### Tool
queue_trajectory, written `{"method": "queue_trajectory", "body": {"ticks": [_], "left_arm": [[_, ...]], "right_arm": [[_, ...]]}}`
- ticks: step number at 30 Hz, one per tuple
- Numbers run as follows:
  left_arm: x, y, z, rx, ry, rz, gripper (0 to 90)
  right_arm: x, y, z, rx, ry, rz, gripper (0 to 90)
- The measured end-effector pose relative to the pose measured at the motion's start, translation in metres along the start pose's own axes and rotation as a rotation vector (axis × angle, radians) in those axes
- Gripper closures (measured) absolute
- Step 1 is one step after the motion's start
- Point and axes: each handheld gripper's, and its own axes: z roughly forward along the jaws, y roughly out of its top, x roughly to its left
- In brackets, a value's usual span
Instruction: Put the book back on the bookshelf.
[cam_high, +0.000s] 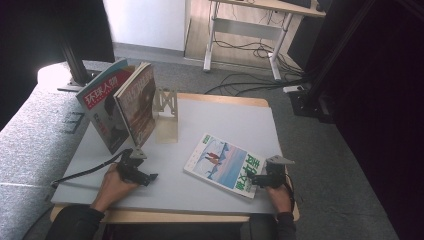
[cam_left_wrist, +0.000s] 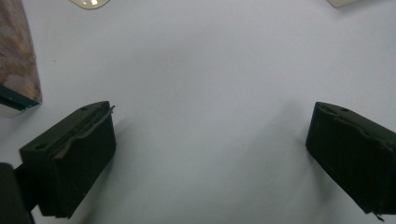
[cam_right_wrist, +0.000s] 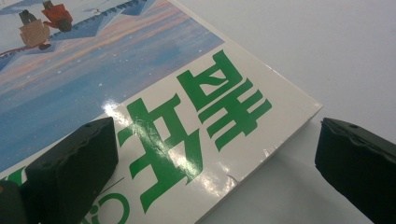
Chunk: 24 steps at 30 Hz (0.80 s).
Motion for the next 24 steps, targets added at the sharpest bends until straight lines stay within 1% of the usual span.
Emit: {"method": "queue_trajectory", "body": {"ticks": [1,3,4,5,6,7,8,9,10,14,16,17,19,20,21,22,23,24], "left_arm": [[0.002,0.001,0.000,-0.003,-0.015,-0.009,1.9],[0.005,0.005,-0.001,-0.018,-0.056,-0.032,5.6],[0.006,0.007,0.000,-0.027,-0.070,-0.044,6.1],[0.007,0.010,0.001,-0.021,-0.069,-0.038,6.2],[0.005,0.014,0.002,-0.008,-0.047,-0.011,6.3],[0.002,0.018,0.004,0.006,-0.029,0.028,6.6],[0.000,0.023,0.006,0.012,-0.026,0.051,6.6],[-0.003,0.027,0.008,0.009,-0.029,0.063,6.6],[-0.005,0.032,0.010,0.008,-0.046,0.070,6.9],[-0.013,0.050,0.021,0.006,-0.086,0.096,8.9],[-0.017,0.058,0.026,0.014,-0.115,0.115,12.9],[-0.019,0.062,0.029,0.027,-0.115,0.129,14.2],[-0.021,0.069,0.034,0.035,-0.122,0.142,14.4],[-0.023,0.072,0.037,0.034,-0.127,0.147,14.5],[-0.023,0.074,0.038,0.016,-0.154,0.135,15.0],[-0.022,0.077,0.040,0.011,-0.181,0.119,16.0],[-0.023,0.079,0.041,0.010,-0.182,0.119,15.9],[-0.025,0.082,0.042,0.016,-0.177,0.135,16.0]], "right_arm": [[0.000,0.000,0.000,0.000,-0.002,0.002,0.0],[0.001,0.000,0.000,-0.001,-0.003,0.003,0.0],[0.001,0.000,0.000,-0.002,-0.002,0.004,0.0],[0.001,0.000,0.000,-0.002,-0.002,0.003,0.0],[0.001,0.000,0.000,-0.002,-0.002,0.004,0.0],[0.001,0.000,0.000,-0.002,-0.003,0.004,0.0],[0.001,0.000,0.000,-0.003,-0.004,0.004,0.2],[0.002,0.000,0.000,-0.005,-0.007,0.005,0.3],[0.002,0.000,0.000,-0.003,-0.007,0.006,0.4],[0.002,0.001,0.001,-0.002,-0.009,0.010,0.7],[0.002,0.000,0.001,-0.002,-0.008,0.013,0.8],[0.002,0.000,0.001,-0.002,-0.005,0.016,0.8],[0.002,0.000,0.002,-0.003,-0.003,0.021,0.8],[0.002,0.000,0.002,-0.003,0.000,0.022,0.8],[0.002,0.000,0.002,-0.003,0.002,0.023,0.8],[0.002,0.000,0.003,-0.003,0.003,0.025,0.8],[0.001,0.000,0.003,-0.003,0.004,0.026,0.8],[0.001,0.000,0.003,-0.003,0.005,0.028,0.8]]}}
